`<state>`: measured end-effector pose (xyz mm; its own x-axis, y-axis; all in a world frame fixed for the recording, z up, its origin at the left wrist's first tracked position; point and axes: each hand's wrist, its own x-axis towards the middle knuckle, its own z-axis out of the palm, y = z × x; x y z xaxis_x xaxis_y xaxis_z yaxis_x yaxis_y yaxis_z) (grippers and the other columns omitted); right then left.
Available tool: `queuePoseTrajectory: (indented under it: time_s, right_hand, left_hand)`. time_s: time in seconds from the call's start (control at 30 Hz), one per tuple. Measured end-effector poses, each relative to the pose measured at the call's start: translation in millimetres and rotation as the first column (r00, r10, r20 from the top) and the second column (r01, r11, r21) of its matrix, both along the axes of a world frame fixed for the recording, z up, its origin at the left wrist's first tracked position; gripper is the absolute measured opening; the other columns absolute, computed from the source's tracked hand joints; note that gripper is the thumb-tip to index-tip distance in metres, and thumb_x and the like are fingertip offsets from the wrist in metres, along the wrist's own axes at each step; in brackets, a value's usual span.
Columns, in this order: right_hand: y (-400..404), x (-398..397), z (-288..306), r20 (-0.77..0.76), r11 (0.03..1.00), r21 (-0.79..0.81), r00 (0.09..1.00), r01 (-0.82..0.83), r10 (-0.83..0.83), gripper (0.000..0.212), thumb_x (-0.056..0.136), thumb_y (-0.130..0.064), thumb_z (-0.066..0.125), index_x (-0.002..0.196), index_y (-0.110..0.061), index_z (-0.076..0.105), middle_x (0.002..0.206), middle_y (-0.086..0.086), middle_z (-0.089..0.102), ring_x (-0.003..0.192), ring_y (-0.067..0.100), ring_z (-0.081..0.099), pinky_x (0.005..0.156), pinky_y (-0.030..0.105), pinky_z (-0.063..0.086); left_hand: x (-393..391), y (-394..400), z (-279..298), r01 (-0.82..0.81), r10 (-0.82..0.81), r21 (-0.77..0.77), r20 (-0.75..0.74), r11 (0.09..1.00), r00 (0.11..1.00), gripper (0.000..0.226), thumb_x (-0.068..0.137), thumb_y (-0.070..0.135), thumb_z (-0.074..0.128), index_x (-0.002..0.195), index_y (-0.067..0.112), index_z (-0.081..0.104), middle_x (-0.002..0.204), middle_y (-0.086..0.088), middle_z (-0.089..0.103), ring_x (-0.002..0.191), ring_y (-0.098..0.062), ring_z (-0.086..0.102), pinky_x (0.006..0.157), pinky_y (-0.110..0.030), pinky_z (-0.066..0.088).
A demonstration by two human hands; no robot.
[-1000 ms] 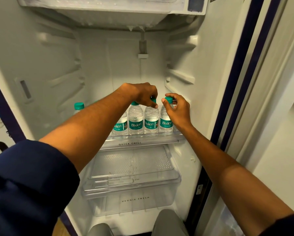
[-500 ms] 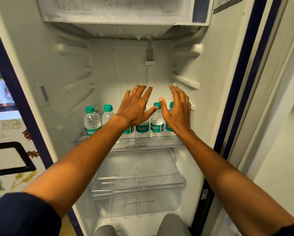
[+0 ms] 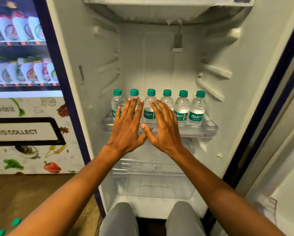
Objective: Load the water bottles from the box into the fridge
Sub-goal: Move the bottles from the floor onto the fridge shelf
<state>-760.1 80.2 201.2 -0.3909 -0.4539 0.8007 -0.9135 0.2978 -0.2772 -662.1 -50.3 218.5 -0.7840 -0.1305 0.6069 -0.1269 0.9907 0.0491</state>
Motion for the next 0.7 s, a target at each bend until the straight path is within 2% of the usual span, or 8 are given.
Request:
queuePoseTrajectory:
  time_s: [0.2,0.37,0.5,0.6,0.7]
  right_hand:
    - [-15,34,-53,0.079,0.994,0.071,0.994,-0.08,0.074,0.074,0.092,-0.058,0.045,0.151,-0.015,0.035,0.157,0.007,0.033,0.144,0.024,0.03,0.115,0.044,0.028]
    - [-32,64,-96,0.119,0.972,0.154,0.98,-0.176,0.158,0.075,0.092,-0.063,0.042,0.152,-0.017,0.033,0.158,0.005,0.031,0.145,0.023,0.029,0.114,0.042,0.027]
    - [-52,94,-124,0.164,0.945,0.2,0.96,-0.258,0.228,0.075,0.092,-0.064,0.044,0.152,-0.021,0.031,0.158,0.004,0.031,0.144,0.025,0.031,0.114,0.044,0.031]
    - [-68,120,-138,0.172,0.915,0.229,0.939,-0.333,0.299,0.074,0.091,-0.061,0.051,0.151,-0.022,0.033,0.156,0.003,0.034,0.141,0.024,0.035,0.111,0.045,0.035]
    - [-84,148,-149,0.184,0.876,0.255,0.91,-0.409,0.371,0.072,0.091,-0.057,0.055,0.15,-0.023,0.035,0.154,0.003,0.036,0.139,0.023,0.037,0.111,0.04,0.034]
  left_hand:
    - [58,-2,-54,-0.078,0.077,0.081,0.02,0.994,0.997,0.08,0.093,0.053,0.043,0.156,0.016,0.009,0.164,-0.007,0.0,0.151,-0.023,-0.004,0.12,-0.055,0.01]
    - [108,-13,-100,-0.195,0.189,0.165,0.05,0.967,0.981,0.082,0.092,0.056,0.044,0.156,0.014,0.015,0.164,-0.007,0.003,0.151,-0.025,0.0,0.118,-0.058,0.016]
    - [149,-25,-127,-0.278,0.272,0.238,0.055,0.931,0.961,0.081,0.092,0.056,0.046,0.155,0.013,0.019,0.164,-0.007,0.008,0.151,-0.025,0.005,0.116,-0.06,0.019]
    - [182,-34,-150,-0.349,0.349,0.297,0.055,0.889,0.936,0.079,0.092,0.055,0.046,0.154,0.012,0.023,0.163,-0.008,0.013,0.151,-0.025,0.009,0.117,-0.057,0.019]
    - [209,-45,-175,-0.445,0.426,0.326,0.132,0.834,0.895,0.079,0.092,0.055,0.045,0.155,0.014,0.021,0.164,-0.006,0.008,0.151,-0.024,0.004,0.117,-0.054,0.014]
